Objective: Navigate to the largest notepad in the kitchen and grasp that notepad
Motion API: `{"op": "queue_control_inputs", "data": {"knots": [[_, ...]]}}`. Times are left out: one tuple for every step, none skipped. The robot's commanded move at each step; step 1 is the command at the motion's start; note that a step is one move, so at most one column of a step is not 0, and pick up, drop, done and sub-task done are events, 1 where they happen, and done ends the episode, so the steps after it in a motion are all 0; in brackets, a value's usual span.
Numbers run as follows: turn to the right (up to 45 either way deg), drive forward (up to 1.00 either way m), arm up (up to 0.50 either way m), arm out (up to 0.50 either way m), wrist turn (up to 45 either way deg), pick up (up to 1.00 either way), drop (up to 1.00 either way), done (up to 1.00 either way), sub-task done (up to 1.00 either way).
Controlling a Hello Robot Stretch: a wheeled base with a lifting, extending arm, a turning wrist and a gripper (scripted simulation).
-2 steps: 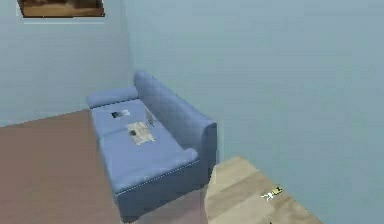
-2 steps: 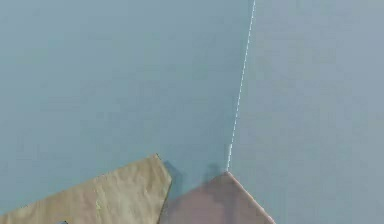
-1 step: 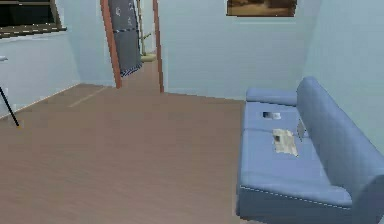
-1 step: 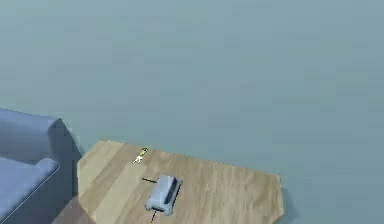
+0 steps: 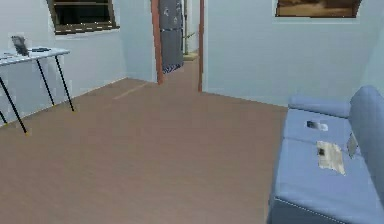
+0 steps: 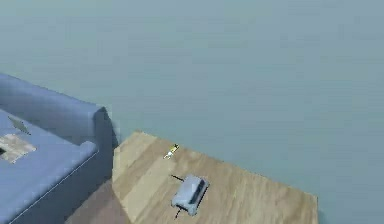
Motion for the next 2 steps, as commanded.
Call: {"op": "queue_control_inputs", "data": {"knots": [[0.0, 1.0, 0.0, 0.0, 0.0, 0.0, 0.0, 0.0, 0.0], [-3.0, 0.0, 0.0, 0.0, 0.0, 0.0, 0.0, 0.0, 0.0]]}}
